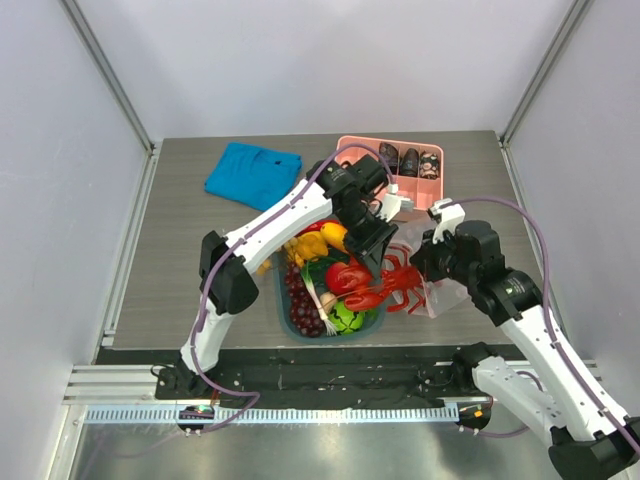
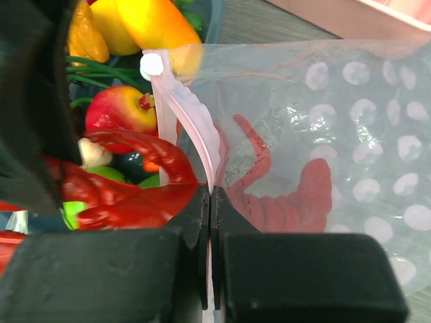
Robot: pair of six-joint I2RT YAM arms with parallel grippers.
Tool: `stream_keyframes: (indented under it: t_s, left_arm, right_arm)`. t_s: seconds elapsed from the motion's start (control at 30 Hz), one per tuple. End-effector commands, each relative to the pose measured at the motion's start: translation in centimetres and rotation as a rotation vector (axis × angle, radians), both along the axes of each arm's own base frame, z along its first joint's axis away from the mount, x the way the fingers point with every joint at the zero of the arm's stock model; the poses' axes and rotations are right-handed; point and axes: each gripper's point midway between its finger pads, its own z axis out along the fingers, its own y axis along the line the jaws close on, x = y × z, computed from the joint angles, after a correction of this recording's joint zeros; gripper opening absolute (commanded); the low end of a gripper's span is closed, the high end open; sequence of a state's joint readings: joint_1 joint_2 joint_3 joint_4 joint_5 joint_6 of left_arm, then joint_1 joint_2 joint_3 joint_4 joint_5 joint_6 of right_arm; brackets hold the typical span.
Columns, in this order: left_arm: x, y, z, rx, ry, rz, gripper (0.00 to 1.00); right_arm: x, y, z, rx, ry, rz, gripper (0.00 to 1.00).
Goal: Place the food in the zip-top bag and seal the zipper
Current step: Place the fake seafood in the zipper food storage bag.
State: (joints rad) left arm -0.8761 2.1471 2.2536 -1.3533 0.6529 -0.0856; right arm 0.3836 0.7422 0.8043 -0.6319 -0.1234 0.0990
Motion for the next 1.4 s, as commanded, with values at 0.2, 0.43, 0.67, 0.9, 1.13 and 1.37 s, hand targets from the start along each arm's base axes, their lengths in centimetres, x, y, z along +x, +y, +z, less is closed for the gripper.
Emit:
stream_keyframes:
  t_s: [0.2, 0.43, 0.67, 0.9, 1.13, 1.37]
  left_arm:
    - [1.8, -1.5, 3.4, -0.138, 0.074, 0.211, 0.00]
    - [2.4, -2.5, 4.6, -0.248, 0.061, 0.267, 0.00]
    - [2.2, -2.7, 5.0, -0.222, 0.023, 0.291, 0.00]
    - [4.8, -2.7, 5.4, -0.227, -0.041, 0.523, 0.00]
    - [5.7, -3.7, 6.1, -0.273, -0.025, 0.599, 0.00]
    - [7.0, -4.4, 5.6, -0.257, 0.006, 0.697, 0.00]
  right_arm:
    - [2.2, 1.0, 3.6, 0.168, -0.003, -0.161, 0.01]
    - [2.0, 1.6, 3.4, 0.214, 0.019, -0.160, 0.01]
    - [2.7, 2.4, 5.3, 0.267, -0.006, -0.151, 0.01]
    - [2.1, 4.0, 6.3, 0.364, 0.061, -0.124, 0.01]
    - [2.1, 5.1, 5.9, 0.442, 0.115, -0.120, 0.01]
    - [1.9, 6.0, 7.1, 0.528, 0.145, -0.126, 0.01]
